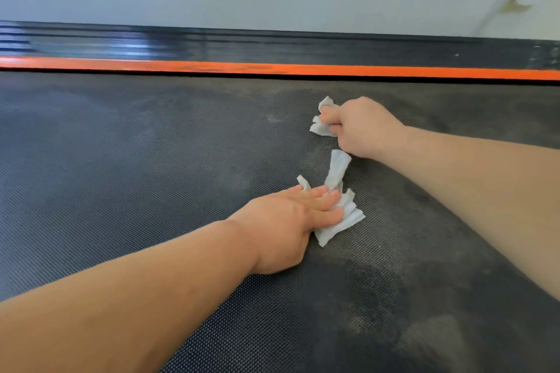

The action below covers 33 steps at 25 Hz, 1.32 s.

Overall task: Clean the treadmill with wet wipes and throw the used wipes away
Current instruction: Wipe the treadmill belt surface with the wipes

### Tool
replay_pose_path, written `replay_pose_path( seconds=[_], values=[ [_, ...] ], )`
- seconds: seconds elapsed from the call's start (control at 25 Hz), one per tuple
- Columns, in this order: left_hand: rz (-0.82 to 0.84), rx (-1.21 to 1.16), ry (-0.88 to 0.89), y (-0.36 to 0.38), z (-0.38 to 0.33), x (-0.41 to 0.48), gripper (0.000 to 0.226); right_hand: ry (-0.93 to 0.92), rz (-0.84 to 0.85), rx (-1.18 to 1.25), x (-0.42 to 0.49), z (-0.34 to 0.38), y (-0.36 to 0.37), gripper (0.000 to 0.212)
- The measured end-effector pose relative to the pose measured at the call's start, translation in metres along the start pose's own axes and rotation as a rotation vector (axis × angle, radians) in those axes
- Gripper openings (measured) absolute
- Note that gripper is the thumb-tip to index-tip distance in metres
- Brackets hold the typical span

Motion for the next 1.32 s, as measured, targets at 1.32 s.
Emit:
replay_pose_path(
  seconds=[1.32],
  values=[
    [0.044, 0.318, -0.156, 0.052, -0.108, -0.066, 0.072, -0.029, 0.219, 0.264, -0.306, 0.070, 0.035, 0.088]
  ],
)
Point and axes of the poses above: each hand's wrist, its own x-axis towards the middle knuckle, its own y-axis out of the palm, z = x × y, the point moved 8 cm from there along x, towards the middle knuckle, and after that the axes turned 5 degrees about -z, right-handed, at the moved point
